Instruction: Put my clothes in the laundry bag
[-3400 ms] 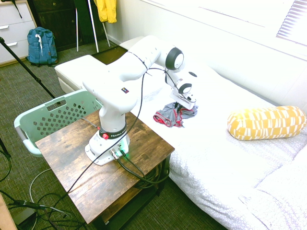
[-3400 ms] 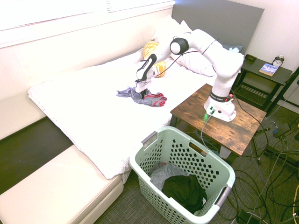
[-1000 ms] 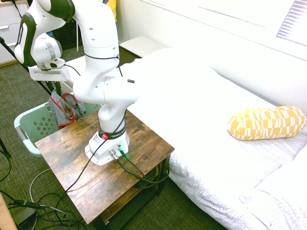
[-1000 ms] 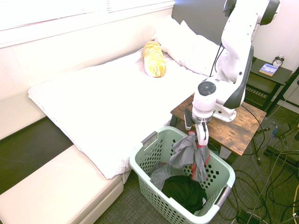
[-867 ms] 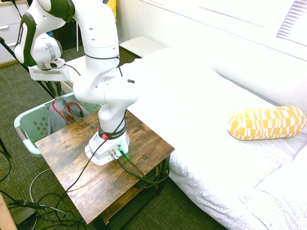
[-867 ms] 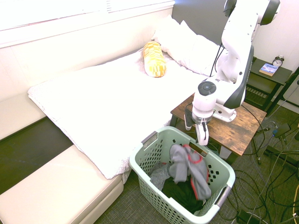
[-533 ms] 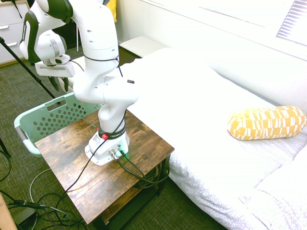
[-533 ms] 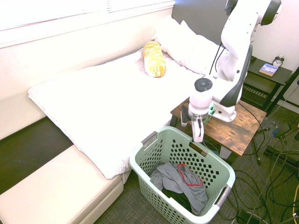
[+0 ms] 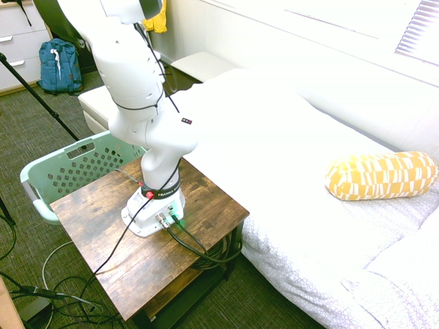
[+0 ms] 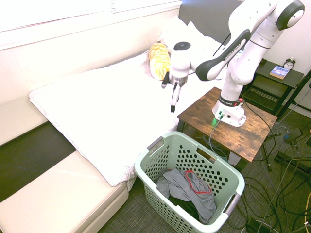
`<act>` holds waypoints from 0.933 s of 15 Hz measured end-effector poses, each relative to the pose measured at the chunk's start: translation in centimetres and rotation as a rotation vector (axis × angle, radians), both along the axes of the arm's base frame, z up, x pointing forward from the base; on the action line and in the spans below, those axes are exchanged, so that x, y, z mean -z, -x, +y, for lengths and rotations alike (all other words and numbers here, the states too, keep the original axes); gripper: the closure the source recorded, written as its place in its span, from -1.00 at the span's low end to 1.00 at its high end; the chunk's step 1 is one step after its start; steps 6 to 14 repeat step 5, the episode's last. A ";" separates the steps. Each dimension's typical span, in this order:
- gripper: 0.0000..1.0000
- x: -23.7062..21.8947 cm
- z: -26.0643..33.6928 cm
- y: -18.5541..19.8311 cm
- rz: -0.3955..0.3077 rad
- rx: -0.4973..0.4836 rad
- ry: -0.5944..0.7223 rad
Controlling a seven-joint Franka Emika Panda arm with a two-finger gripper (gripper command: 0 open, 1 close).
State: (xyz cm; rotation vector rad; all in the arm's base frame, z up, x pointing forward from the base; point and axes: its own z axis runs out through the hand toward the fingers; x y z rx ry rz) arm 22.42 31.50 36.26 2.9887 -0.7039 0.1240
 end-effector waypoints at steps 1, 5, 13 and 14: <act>-1.00 -0.7 -3.4 -2.1 0.000 0.041 -0.009; -1.00 -5.2 -15.7 -6.7 -0.026 0.179 -0.052; -1.00 -5.2 -15.7 -6.7 -0.026 0.179 -0.052; -1.00 -5.2 -15.7 -6.7 -0.026 0.179 -0.052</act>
